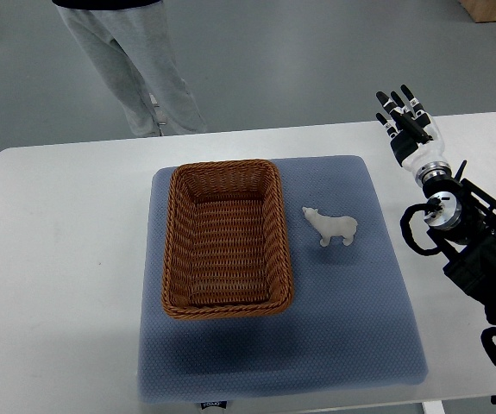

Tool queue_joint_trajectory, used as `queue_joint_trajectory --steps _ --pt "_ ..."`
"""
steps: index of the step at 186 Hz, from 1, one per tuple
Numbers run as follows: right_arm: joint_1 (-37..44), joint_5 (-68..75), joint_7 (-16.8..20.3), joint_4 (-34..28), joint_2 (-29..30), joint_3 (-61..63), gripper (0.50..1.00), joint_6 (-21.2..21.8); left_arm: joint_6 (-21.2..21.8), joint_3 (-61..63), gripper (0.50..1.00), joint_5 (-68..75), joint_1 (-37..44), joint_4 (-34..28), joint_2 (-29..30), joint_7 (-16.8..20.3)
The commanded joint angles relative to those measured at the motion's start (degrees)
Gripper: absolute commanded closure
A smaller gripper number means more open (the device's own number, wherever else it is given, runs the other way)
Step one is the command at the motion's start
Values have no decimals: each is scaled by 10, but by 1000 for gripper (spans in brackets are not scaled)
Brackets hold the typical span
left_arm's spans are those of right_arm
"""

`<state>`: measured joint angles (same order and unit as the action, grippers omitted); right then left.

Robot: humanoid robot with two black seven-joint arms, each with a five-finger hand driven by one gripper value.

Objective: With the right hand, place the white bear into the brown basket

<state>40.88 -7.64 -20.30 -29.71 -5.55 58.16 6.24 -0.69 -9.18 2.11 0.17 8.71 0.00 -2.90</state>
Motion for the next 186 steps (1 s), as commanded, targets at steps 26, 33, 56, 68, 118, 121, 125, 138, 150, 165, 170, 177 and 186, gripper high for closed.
queue_joint_trajectory --steps 26,33,56,68,118,121,125,138,150,165,170,177,186 --pt "1 0 0 0 0 0 574 0 -1 -1 500 0 1 0 0 -1" --pt "1 0 0 0 -1 0 576 0 -1 0 500 0 1 0 0 0" --pt "1 0 0 0 -1 1 576 0 0 1 500 0 1 0 0 0" --pt "1 0 0 0 -1 1 574 -1 0 1 500 0 1 0 0 0" --pt "1 0 0 0 0 1 574 -1 0 -1 500 0 2 0 0 -1" --pt "1 0 0 0 0 1 574 -1 0 -1 500 0 2 0 0 0" --pt "1 1 0 0 0 1 576 -1 0 0 500 0 2 0 0 0" --pt "1 1 0 0 0 1 574 -1 0 0 500 0 2 0 0 -1" --pt "0 0 0 0 0 2 574 -1 0 0 500 0 2 0 0 0" --pt "-1 0 0 0 -2 2 574 -1 0 -1 500 0 2 0 0 0" --pt "0 0 0 0 -2 2 574 -1 0 -1 500 0 2 0 0 0" --pt "0 1 0 0 -3 3 574 -1 0 0 500 0 2 0 0 0" --pt "1 1 0 0 -2 3 574 -1 0 0 500 0 2 0 0 0"
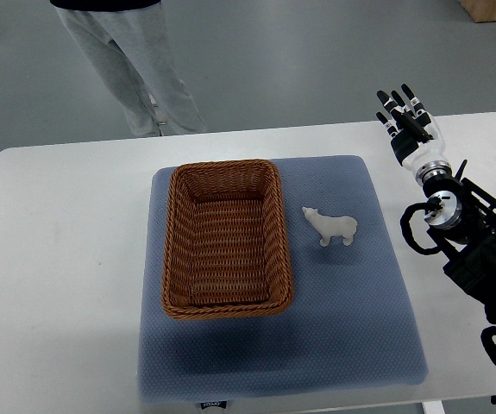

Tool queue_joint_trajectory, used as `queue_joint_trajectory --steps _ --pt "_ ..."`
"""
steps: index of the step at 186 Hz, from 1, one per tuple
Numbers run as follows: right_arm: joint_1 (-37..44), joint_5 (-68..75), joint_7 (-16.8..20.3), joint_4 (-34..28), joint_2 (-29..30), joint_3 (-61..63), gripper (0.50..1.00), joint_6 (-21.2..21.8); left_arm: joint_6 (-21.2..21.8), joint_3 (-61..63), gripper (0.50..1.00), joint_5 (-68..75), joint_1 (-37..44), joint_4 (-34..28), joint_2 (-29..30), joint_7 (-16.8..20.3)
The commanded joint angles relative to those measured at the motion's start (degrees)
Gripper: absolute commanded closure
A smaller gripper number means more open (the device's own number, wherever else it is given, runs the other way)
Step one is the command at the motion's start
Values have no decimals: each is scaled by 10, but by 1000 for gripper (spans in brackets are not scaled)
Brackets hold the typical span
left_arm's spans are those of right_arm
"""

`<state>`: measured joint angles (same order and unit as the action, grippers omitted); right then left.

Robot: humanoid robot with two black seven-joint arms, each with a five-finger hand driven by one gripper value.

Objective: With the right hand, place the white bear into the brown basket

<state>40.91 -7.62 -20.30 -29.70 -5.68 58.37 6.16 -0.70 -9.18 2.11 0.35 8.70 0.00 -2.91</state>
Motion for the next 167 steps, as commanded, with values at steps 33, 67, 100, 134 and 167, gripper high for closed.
queue_joint_trajectory --steps 33,67,100,134,167 --pt "0 0 0 0 0 2 574 0 0 0 500 0 0 0 0 0" --pt "0 1 0 0 1 2 574 -1 0 0 500 0 0 0 0 0" --pt "0 1 0 0 1 3 576 -2 0 1 500 0 -2 0 0 0" --pt "-2 2 0 -4 -4 2 576 0 0 1 500 0 -2 0 0 0" --pt "-2 3 0 -6 -6 0 574 0 0 1 500 0 -2 0 0 0"
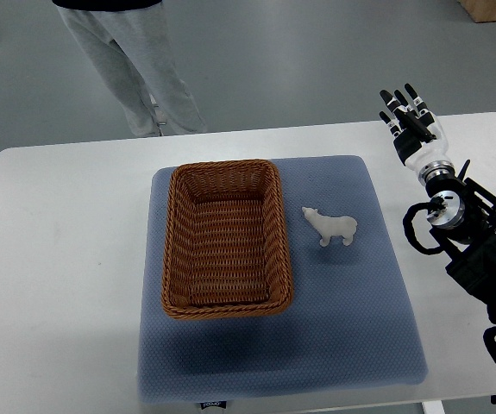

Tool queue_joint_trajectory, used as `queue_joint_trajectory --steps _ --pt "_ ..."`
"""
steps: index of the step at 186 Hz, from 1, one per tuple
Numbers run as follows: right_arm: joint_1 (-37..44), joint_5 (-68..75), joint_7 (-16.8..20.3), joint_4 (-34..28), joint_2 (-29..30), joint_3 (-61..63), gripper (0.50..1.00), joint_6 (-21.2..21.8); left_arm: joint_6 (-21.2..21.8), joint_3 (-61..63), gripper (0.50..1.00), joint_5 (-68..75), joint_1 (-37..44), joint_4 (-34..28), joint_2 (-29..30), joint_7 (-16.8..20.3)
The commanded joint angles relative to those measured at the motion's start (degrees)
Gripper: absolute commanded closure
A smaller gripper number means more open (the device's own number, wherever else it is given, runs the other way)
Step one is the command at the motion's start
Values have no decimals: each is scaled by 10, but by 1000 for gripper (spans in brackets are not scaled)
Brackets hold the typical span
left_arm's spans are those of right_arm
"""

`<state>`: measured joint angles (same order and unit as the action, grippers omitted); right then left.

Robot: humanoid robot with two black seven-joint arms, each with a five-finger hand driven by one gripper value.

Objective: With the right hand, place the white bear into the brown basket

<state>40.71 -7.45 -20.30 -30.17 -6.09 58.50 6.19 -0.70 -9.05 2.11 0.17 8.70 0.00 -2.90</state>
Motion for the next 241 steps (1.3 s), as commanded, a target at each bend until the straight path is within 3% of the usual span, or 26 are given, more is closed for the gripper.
queue_joint_trajectory --steps 1,102,185,241 --pt "0 2 0 -1 -2 -2 574 -1 -1 0 500 0 0 0 0 0" --pt "-5 -2 1 -95 -32 -25 576 -29 0 0 500 0 0 0 0 0" --pt "94 -138 7 -171 -153 -239 576 -14 0 0 500 0 0 0 0 0" --pt "190 -362 7 -228 -225 -425 576 14 0 0 500 0 0 0 0 0"
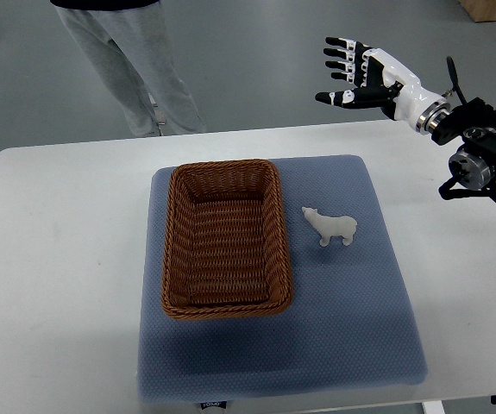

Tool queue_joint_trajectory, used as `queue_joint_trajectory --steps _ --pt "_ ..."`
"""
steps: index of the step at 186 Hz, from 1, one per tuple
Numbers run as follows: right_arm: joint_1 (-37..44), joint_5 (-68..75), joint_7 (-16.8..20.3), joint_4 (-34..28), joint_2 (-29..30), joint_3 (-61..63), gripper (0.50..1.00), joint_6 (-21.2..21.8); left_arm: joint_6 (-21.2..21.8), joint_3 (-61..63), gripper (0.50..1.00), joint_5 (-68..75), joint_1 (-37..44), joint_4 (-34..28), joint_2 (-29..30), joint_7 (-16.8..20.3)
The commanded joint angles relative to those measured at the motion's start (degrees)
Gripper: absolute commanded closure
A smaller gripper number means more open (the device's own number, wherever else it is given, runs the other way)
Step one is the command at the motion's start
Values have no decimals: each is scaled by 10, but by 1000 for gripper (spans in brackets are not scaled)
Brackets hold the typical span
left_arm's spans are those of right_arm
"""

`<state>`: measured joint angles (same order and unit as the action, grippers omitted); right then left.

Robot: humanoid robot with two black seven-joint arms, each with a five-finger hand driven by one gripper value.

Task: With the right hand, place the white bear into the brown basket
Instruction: 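Reach the right hand forward and down toward the white bear figurine, then close the right hand's fingers around the white bear figurine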

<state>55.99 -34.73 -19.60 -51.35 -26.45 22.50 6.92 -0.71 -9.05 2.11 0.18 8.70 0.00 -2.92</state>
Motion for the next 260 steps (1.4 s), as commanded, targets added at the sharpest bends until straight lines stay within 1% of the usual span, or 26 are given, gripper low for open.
queue_joint_trajectory --steps 1,26,40,49,61,80,100,112,119,168,181,198,219,260 --pt "37 -90 0 -16 -21 -65 576 6 0 0 500 0 0 0 0 0" --pt "76 -167 0 -24 -51 -128 576 42 0 0 500 0 0 0 0 0" --pt "97 -198 0 -34 -62 -151 576 76 0 0 500 0 0 0 0 0" --pt "105 -227 0 -47 -73 -163 576 103 0 0 500 0 0 0 0 -1" --pt "112 -261 1 -62 -84 -170 576 124 0 0 500 0 0 0 0 0" --pt "115 -332 1 -94 -96 -174 576 170 0 0 500 0 0 0 0 -1" --pt "121 -362 2 -120 -101 -176 576 198 0 0 500 0 0 0 0 -1" --pt "126 -362 18 -134 -100 -175 576 216 0 0 500 0 0 0 0 -1" --pt "126 -362 39 -140 -96 -174 576 224 0 0 500 0 0 0 0 0" --pt "109 -338 140 -140 -71 -171 579 218 0 0 500 0 0 0 0 0" --pt "104 -322 160 -139 -69 -171 581 215 0 0 500 0 0 0 0 0" --pt "92 -303 186 -136 -64 -171 579 200 0 0 500 0 0 0 0 0" --pt "83 -296 197 -137 -62 -171 581 189 0 0 500 0 0 0 0 0" --pt "73 -295 197 -138 -40 -171 581 167 -1 0 500 0 0 0 0 0"
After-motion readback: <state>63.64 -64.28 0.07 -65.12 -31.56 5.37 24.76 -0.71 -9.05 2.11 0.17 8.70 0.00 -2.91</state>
